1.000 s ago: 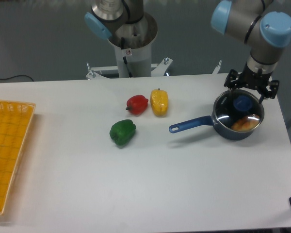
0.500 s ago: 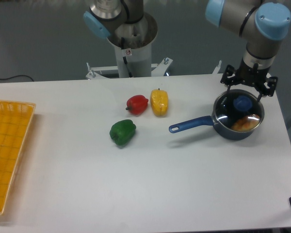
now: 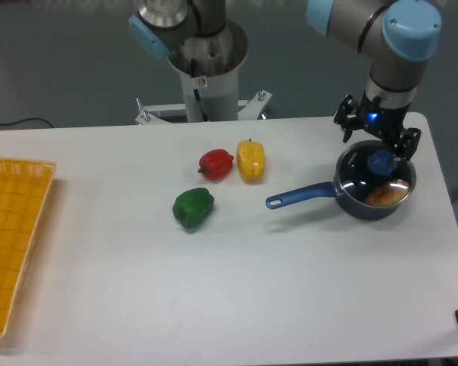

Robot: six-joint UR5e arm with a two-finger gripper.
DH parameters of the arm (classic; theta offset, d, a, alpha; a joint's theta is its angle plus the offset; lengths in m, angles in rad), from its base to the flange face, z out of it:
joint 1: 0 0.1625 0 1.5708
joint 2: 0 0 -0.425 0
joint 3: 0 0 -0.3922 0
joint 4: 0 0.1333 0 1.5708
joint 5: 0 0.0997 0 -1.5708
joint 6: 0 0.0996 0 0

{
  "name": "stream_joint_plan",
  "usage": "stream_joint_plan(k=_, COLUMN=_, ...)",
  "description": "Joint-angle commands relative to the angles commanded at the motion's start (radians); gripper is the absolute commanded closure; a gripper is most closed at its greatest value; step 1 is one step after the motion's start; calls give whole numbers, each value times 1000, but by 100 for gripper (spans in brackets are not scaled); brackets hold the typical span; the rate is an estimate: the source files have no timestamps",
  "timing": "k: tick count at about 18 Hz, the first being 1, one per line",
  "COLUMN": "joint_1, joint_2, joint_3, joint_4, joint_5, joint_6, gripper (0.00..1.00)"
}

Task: Close the pot lid

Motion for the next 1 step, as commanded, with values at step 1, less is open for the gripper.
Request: stream_joint_plan(k=1, joint_1=-11, joint_2=0, joint_3=6, joint_4=-6, joint_5=2, joint_6=-2, gripper=0)
